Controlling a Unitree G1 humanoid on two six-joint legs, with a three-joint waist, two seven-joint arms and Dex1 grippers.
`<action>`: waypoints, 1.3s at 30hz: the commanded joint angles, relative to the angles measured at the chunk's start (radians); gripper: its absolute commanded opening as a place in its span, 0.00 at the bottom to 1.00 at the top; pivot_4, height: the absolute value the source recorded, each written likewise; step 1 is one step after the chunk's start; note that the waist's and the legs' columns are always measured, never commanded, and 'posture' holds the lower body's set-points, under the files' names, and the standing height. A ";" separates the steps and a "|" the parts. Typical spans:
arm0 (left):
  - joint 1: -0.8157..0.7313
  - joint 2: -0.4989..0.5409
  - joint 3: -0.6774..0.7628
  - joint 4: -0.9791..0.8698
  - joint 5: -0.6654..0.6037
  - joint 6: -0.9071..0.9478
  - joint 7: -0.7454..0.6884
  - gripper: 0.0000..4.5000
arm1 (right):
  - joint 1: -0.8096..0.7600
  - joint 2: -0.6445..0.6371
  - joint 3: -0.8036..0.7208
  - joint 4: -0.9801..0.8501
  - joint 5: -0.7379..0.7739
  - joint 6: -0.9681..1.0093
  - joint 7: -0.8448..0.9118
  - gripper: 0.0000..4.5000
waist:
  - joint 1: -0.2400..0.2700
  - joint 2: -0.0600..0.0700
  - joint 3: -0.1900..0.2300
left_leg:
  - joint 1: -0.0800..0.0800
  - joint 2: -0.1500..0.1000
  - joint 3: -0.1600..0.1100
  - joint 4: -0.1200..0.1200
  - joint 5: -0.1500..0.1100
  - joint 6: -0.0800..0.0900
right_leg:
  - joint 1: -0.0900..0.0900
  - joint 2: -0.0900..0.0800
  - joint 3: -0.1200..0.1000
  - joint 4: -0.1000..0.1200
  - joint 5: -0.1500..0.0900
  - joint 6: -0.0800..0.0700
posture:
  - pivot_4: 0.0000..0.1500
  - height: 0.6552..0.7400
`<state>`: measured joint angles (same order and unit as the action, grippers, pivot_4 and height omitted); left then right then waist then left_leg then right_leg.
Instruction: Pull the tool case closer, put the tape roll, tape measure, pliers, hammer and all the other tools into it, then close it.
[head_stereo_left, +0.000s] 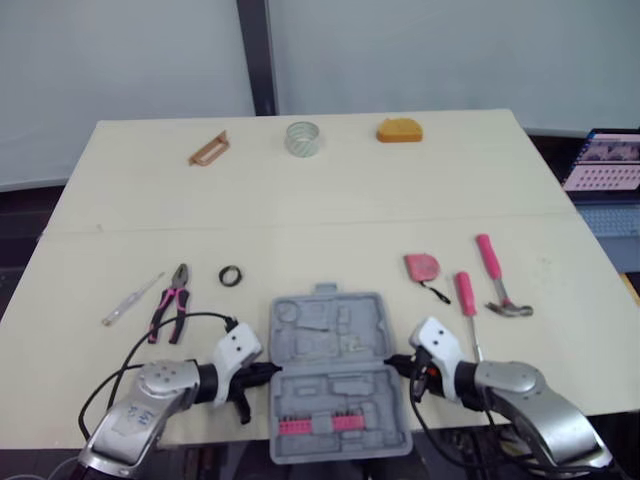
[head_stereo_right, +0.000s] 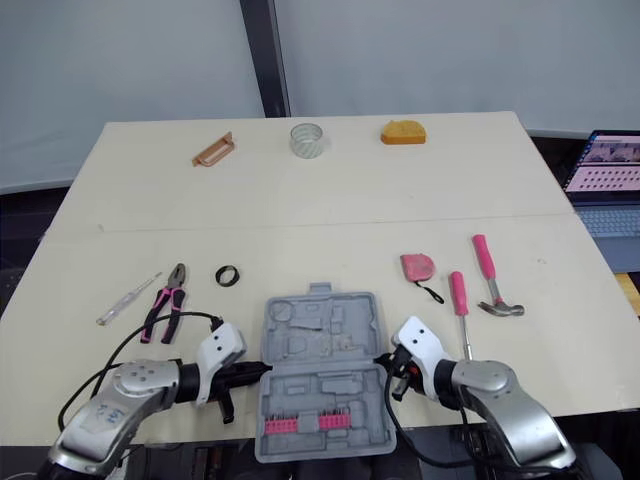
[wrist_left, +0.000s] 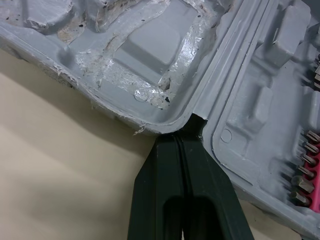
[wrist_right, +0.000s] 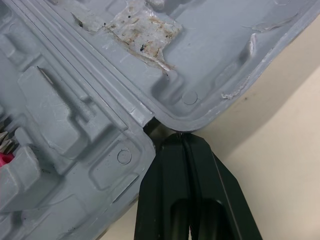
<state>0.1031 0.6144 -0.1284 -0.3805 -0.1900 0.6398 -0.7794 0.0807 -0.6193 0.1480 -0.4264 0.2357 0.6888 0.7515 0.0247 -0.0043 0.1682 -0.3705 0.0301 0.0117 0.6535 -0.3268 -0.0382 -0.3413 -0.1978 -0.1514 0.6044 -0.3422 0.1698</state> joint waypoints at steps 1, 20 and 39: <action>0.028 0.015 -0.007 -0.020 -0.012 -0.007 -0.005 0.00 | 0.012 -0.004 -0.017 -0.049 0.026 0.003 -0.006 0.02 | 0.000 0.000 0.000 | 0.000 0.000 0.000 0.000 0.000 0.000 | 0.000 0.000 0.000 0.000 0.000 0.000 | 1.00 1.00; 0.023 0.037 0.009 -0.014 -0.029 -0.002 0.005 0.00 | 0.030 -0.010 -0.021 -0.024 0.020 -0.023 -0.008 0.02 | 0.000 0.000 0.000 | 0.000 0.000 0.000 0.000 0.000 0.000 | 0.000 0.000 0.000 0.000 0.000 0.000 | 1.00 1.00; 0.061 0.087 0.290 -0.044 -0.204 -0.097 -0.097 0.00 | 0.036 -0.085 -0.165 -0.051 0.105 -0.007 0.039 0.02 | 0.001 0.000 0.000 | 0.000 0.000 0.000 0.000 0.000 0.000 | 0.000 0.000 0.000 -0.001 0.000 0.000 | 1.00 1.00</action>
<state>0.1414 0.6929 0.0916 -0.3798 -0.3303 0.5697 -0.8456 0.1116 -0.6927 0.0238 -0.4294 0.3020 0.6783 0.7655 0.0261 -0.0042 0.1683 -0.3706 0.0301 0.0118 0.6535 -0.3269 -0.0383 -0.3409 -0.1978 -0.1514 0.6033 -0.3422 0.1698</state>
